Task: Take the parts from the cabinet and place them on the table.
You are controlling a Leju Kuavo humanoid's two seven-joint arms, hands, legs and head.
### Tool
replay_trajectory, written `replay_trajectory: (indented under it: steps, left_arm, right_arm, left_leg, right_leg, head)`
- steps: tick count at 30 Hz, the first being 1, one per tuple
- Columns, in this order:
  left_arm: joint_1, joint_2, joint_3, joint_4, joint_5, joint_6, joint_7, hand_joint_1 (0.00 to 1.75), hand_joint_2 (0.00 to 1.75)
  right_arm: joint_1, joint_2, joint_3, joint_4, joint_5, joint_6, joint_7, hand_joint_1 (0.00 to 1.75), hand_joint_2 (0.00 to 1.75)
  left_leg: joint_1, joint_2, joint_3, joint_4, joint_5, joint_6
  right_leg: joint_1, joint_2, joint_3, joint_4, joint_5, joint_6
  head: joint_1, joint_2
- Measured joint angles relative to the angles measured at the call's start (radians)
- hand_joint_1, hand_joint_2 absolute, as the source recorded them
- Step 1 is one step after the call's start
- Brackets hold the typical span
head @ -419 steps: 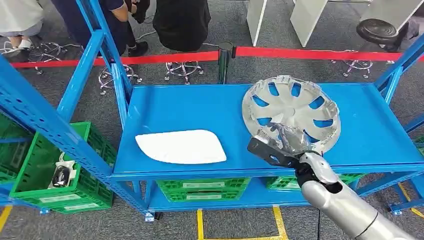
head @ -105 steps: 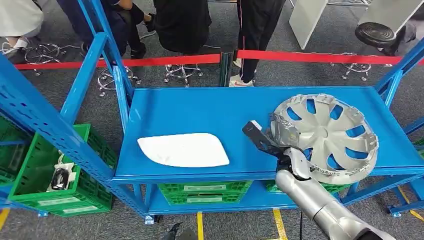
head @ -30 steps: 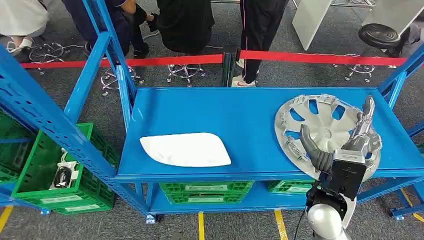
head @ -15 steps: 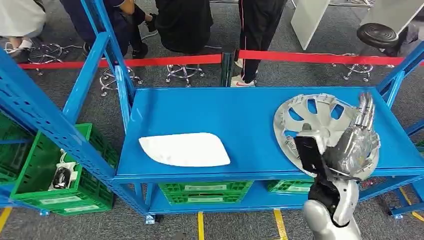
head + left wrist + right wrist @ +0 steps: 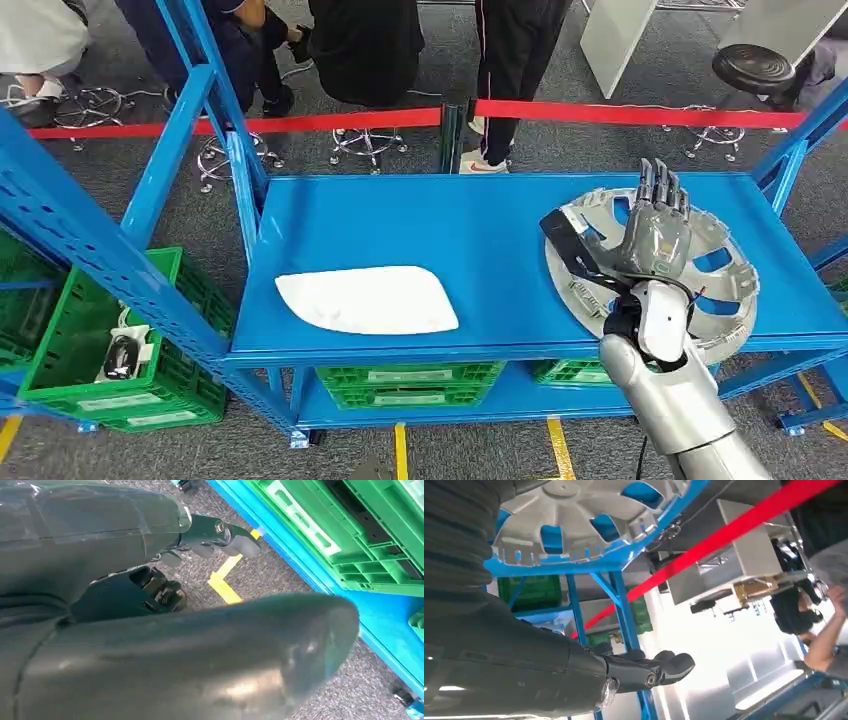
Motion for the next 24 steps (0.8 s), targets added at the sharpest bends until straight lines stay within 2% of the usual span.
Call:
replay_trajectory:
  steps: [3,8,15,19,24]
  left_arm:
    - [0.000,0.000,0.000,0.000,0.000,-0.002,-0.002,0.00,0.00]
    - [0.001,0.002,0.000,0.001,-0.004,0.005,-0.005,0.00,0.00]
    - [0.001,0.001,0.000,0.001,-0.011,0.021,-0.014,0.00,0.00]
    - [0.001,0.000,0.000,0.002,-0.014,0.022,-0.026,0.00,0.00]
    - [0.001,-0.001,0.000,0.003,-0.018,0.021,-0.037,0.00,0.00]
  right_arm:
    - [-0.002,-0.013,0.018,0.026,-0.032,-0.010,0.002,0.00,1.75]
    - [-0.001,-0.024,0.043,0.072,-0.075,-0.067,-0.011,0.00,1.75]
    - [0.005,-0.029,0.070,0.113,-0.144,-0.090,-0.032,0.00,1.75]
    - [0.005,-0.027,0.088,0.131,-0.271,-0.097,-0.078,0.00,1.75]
    - [-0.013,-0.015,0.137,0.166,-0.329,-0.057,-0.140,0.00,1.75]
  left_leg:
    - [0.000,-0.001,0.000,0.000,0.000,0.000]
    - [0.000,-0.004,0.000,0.000,0.000,0.000]
    - [0.000,-0.007,0.000,0.000,0.000,0.000]
    - [0.000,-0.007,-0.001,0.000,0.000,0.000]
    - [0.000,-0.002,-0.001,0.000,0.000,0.000]
  right_leg:
    - [0.000,0.000,0.000,0.000,0.000,0.000]
    - [0.000,-0.001,0.000,0.000,0.000,0.000]
    - [0.000,-0.001,0.000,0.000,0.000,0.000]
    - [0.000,-0.001,0.000,0.000,-0.001,-0.001]
    - [0.000,-0.001,0.000,0.000,-0.001,-0.001]
  head:
    - [0.000,0.000]
    - [-0.001,0.000]
    - [-0.001,0.000]
    - [-0.001,0.000]
    - [0.000,0.000]
